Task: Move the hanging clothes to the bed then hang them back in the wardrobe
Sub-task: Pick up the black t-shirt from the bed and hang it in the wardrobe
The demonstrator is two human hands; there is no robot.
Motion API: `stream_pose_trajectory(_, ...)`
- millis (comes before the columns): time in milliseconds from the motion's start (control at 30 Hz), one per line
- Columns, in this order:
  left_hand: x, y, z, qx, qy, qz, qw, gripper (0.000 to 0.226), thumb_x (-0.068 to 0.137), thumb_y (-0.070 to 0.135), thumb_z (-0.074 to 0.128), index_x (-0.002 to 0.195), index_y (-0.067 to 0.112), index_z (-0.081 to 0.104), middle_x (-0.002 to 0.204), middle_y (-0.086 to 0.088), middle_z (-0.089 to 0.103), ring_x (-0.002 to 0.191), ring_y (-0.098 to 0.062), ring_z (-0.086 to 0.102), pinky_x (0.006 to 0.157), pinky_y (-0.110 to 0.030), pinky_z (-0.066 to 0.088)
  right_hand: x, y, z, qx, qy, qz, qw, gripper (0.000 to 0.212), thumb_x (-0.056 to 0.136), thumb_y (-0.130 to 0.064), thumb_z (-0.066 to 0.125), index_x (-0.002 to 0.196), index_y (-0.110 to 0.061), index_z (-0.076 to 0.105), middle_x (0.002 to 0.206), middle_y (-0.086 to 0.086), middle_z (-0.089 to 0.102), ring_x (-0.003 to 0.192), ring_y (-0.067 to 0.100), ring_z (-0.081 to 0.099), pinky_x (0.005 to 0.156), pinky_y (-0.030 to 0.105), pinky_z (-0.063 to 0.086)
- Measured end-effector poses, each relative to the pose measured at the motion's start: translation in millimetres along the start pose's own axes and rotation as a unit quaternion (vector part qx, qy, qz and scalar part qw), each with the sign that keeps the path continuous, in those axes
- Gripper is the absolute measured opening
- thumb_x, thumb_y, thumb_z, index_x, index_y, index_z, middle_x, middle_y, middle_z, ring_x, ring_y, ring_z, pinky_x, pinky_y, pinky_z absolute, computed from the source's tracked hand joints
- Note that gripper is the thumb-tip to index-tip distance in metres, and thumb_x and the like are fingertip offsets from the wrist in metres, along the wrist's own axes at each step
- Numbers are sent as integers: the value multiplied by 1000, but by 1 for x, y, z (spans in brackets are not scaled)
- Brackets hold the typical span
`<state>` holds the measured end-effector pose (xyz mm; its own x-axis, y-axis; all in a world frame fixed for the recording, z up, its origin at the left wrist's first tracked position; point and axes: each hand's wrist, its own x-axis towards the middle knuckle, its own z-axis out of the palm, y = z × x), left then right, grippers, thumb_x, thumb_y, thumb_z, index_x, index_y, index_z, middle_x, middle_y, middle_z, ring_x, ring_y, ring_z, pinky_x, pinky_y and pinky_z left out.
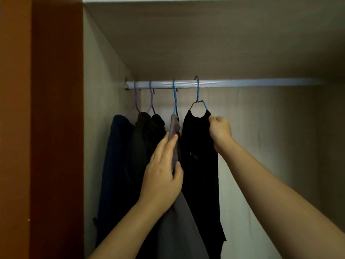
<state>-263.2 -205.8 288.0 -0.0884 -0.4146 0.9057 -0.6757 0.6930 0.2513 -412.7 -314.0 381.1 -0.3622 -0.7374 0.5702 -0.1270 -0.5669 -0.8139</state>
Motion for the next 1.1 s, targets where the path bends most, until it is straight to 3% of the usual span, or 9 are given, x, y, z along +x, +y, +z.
stream_pose_trajectory(100,-3,0,0,1,-4,-2,1000,61,89,12,48,141,31,23,149,12,21,129,9,13,98,2,7,-5,10,6,33,7,23,999,38,94,-21,39,56,-17,32,56,1,35,53,17,34,53,31,27)
stream_pose_trajectory(267,-14,0,-2,-7,-5,5,1000,64,82,24,41,132,49,9,147,16,22,135,1,19,109,-17,17,-23,12,4,-39,-1,-12,999,34,95,-19,37,61,-14,38,61,3,41,57,20,41,50,30,30)
stream_pose_trajectory(333,-23,0,-2,-22,0,0,1000,66,85,22,45,126,54,5,143,20,20,134,3,19,106,-11,16,-34,12,1,-92,-43,-23,994,17,93,-18,40,85,-9,52,83,12,57,79,28,56,67,35,46)
stream_pose_trajectory(400,-36,1,-3,-31,9,-14,999,70,86,21,49,127,54,3,139,24,18,131,8,17,101,-5,12,-50,16,-5,-144,-69,-43,986,24,91,-17,45,111,-6,53,112,16,58,98,31,58,87,39,48)
stream_pose_trajectory(533,-71,-1,-7,4,9,-9,1000,68,81,41,40,139,43,5,140,28,16,127,19,9,102,-3,8,-100,33,-28,-147,-65,-87,983,36,88,-14,51,124,-12,48,126,10,50,99,18,55,87,29,46)
stream_pose_trajectory(667,-111,-11,-15,68,34,-21,997,64,83,38,42,140,30,15,146,11,22,133,-7,22,106,-28,19,-164,64,-53,-123,-90,-50,987,41,88,-16,55,128,-17,43,125,4,52,108,15,54,89,32,49)
stream_pose_trajectory(800,-157,-16,-15,96,25,-82,992,66,82,37,43,141,28,14,148,3,13,136,-17,15,107,-40,19,-232,109,-74,-126,-107,-18,986,45,85,-22,58,127,-16,45,122,3,52,106,12,53,87,28,47)
stream_pose_trajectory(900,-195,-21,-9,87,-9,-137,987,70,82,42,42,142,29,8,151,4,6,139,-14,8,109,-37,11,-284,143,-87,-130,-123,18,984,51,75,-39,55,124,-26,44,115,-6,53,104,3,53,84,22,47)
stream_pose_trajectory(1100,-260,-25,6,-15,-59,-267,962,84,85,25,59,133,46,-6,147,17,1,132,9,1,105,-8,6,-384,216,-102,-131,-180,144,964,51,80,-8,67,105,-43,40,109,-6,53,103,-2,51,76,4,43)
